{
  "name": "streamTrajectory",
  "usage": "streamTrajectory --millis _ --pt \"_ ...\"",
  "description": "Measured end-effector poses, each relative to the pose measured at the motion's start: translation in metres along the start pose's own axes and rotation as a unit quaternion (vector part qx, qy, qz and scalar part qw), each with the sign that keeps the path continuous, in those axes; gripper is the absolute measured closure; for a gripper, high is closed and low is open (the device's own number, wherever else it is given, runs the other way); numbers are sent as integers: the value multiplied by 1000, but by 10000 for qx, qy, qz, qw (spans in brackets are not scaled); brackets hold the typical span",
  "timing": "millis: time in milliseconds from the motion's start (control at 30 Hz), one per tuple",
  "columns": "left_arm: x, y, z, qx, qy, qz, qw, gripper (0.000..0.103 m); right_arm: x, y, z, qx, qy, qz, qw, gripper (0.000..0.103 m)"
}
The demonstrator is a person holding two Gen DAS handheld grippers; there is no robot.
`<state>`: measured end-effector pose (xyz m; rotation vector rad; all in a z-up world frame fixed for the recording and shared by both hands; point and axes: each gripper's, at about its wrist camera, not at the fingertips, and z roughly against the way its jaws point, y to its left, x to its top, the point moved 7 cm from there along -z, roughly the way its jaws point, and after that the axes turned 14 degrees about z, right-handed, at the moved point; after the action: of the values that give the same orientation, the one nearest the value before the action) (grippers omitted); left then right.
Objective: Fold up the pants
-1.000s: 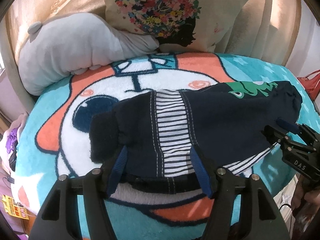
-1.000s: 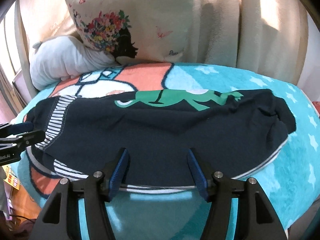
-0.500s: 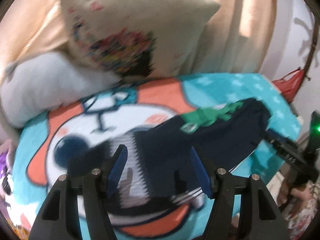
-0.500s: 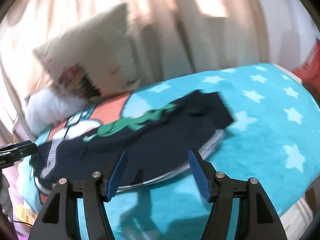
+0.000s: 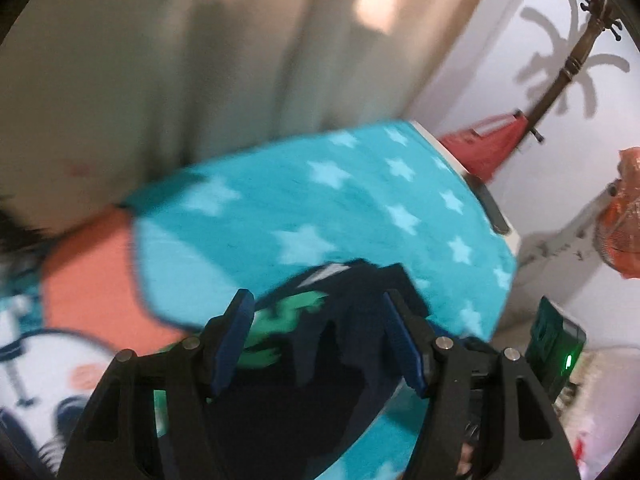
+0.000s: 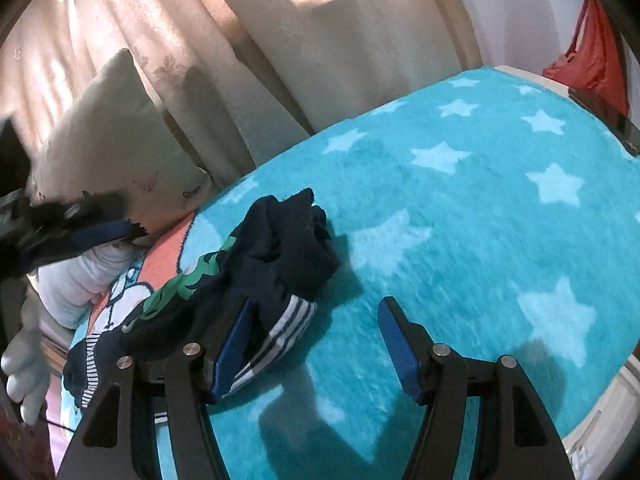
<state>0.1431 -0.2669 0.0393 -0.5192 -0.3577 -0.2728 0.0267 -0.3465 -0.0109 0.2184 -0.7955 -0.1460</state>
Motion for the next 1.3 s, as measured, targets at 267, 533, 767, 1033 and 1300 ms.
streamTrajectory --millis 267,533,767,1033,1300 --pt "11 -19 -68 -139 648 40 9978 38 5 12 -10 -38 42 251 9997 34" --pt "-2 -34 -99 -329 1370 -254 9897 38 9 22 -27 -67 65 378 9992 34" --pt "-5 -32 -93 -191 1282 -348 9909 79 10 18 -31 371 -145 1 9992 81" --pt "0 -18 -25 -539 553 108 9970 81 26 50 -3 637 -500 413 9959 85" --pt "-24 48 48 -332 -225 1009 9941 76 22 131 1 1239 -423 1578 9787 85"
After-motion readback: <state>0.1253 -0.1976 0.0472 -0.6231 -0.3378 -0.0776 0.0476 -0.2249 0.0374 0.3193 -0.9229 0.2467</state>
